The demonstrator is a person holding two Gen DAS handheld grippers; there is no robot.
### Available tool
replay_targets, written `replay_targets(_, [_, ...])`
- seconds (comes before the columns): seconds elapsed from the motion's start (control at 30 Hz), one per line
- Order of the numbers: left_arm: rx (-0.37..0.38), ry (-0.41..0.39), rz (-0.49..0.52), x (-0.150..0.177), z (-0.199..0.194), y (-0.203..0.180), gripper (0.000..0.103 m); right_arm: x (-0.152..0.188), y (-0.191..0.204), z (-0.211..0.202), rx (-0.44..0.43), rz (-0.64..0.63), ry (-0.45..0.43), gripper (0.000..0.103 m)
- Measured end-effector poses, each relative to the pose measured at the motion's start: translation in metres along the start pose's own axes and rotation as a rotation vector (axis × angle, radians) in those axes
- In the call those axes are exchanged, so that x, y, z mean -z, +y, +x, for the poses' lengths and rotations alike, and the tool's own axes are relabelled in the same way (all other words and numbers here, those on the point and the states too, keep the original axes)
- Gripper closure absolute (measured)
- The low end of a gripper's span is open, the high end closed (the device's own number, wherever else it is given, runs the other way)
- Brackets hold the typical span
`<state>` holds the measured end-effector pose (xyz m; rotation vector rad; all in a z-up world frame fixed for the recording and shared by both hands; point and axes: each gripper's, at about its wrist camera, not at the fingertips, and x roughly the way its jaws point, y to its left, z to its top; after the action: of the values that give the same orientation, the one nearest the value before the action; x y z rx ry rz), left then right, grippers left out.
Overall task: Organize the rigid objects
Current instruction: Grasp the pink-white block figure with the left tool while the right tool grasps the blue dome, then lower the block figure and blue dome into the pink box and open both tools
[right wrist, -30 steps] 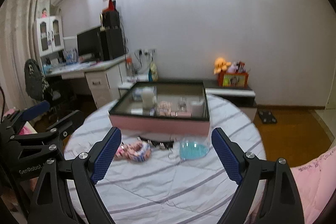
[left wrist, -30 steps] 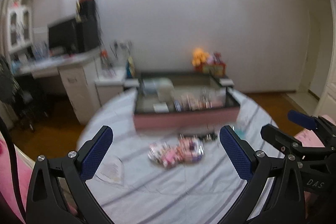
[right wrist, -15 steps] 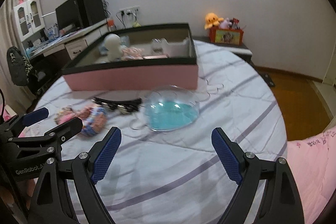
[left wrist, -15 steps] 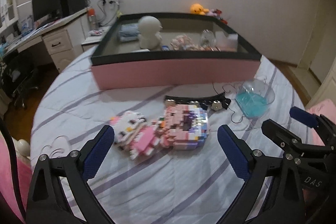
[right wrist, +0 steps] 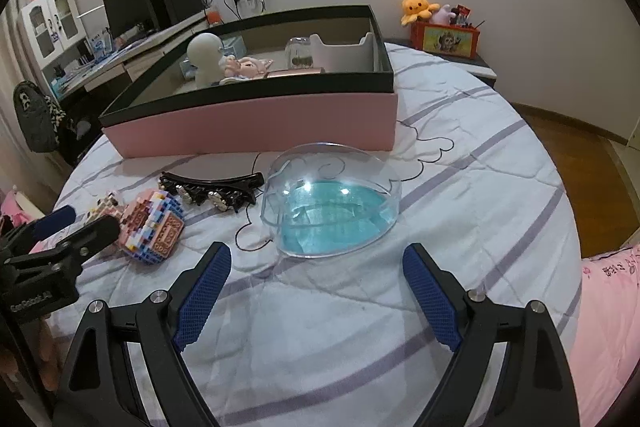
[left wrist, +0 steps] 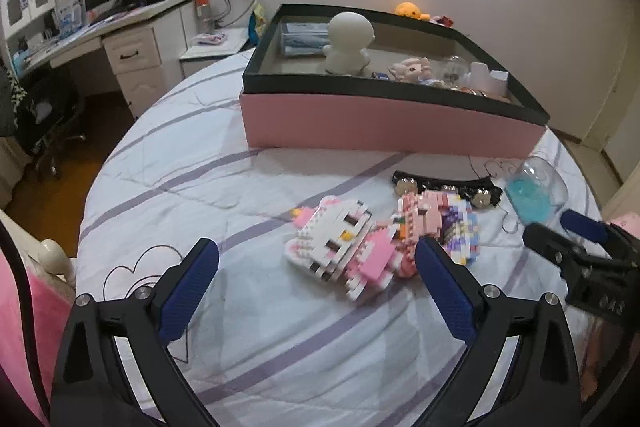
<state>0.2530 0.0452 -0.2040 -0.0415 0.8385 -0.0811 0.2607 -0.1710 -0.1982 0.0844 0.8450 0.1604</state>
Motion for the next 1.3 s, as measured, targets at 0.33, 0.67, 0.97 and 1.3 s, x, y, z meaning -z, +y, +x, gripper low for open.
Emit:
replay_targets(0.33, [-0.034,0.058,0.069,-0.006,0.024,-0.003,0.005,-0.009,0.000,0.008,0.007,-0.001,0.031,0.014])
replay_targets(0.67, [-0.038,0.012,0.142,-0.011,0.017,-0.018,0.040,-0.034,-0.004,0.033,0.043,0.005,0.058,0.025])
replay_targets(0.97, [0.004,-0.107,0.122,-0.011,-0.033,-0.029,0.040,-0.023,0.004,-0.003,0.002,0.005,-0.044,0.030])
replay_targets(1.3, [0.015,-0.385,0.098,-0.019,-0.144,-0.034,0.040,-0.014,0.055,-0.131,0.005,-0.082,-0.394,0.029])
